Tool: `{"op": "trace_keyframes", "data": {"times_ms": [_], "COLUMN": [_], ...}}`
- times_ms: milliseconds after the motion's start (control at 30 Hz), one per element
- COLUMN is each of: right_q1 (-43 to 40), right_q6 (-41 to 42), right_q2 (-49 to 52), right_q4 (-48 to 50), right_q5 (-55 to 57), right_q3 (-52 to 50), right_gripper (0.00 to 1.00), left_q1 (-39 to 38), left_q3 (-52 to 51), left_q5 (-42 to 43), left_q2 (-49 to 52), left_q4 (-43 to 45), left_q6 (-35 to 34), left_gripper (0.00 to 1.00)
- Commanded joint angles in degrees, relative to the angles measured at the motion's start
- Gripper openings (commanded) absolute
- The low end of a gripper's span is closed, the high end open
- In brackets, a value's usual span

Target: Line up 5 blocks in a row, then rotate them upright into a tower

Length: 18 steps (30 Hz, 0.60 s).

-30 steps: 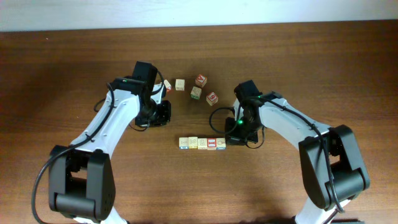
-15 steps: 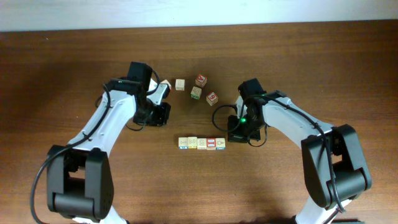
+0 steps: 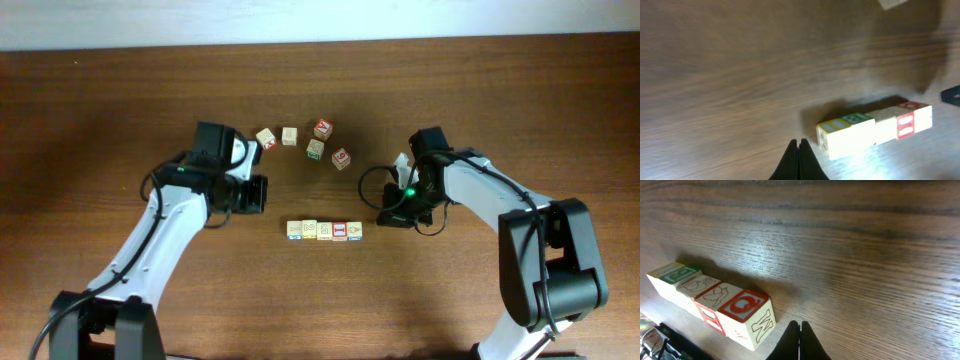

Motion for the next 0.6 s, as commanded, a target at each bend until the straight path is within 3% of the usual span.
{"op": "trace_keyframes", "data": {"times_ms": [0,267,567], "right_q1": [0.22,2.16,2.16], "right_q6": [1.57,3.45,3.45], "right_q2": [-1.07,-1.07,-1.07], "right_q4": [0.04,2.14,2.16], "right_q5": [-1.88,-1.38,-1.16], "right_q3": [-1.20,-1.90,-1.90], "right_gripper": [0.04,0.04,0.04], "left_q1": [0.13,0.13,-0.11], "left_q3": [-6.84,-9.64,-9.68], "left_q5": [10.05,12.11,12.13], "left_q2": [0.52,4.07,6.27], "left_q4": [5.03,10.01,9.49], "left_q6": [-4.68,-9.33,-9.53], "left_gripper": [0.00,0.00,0.00]}}
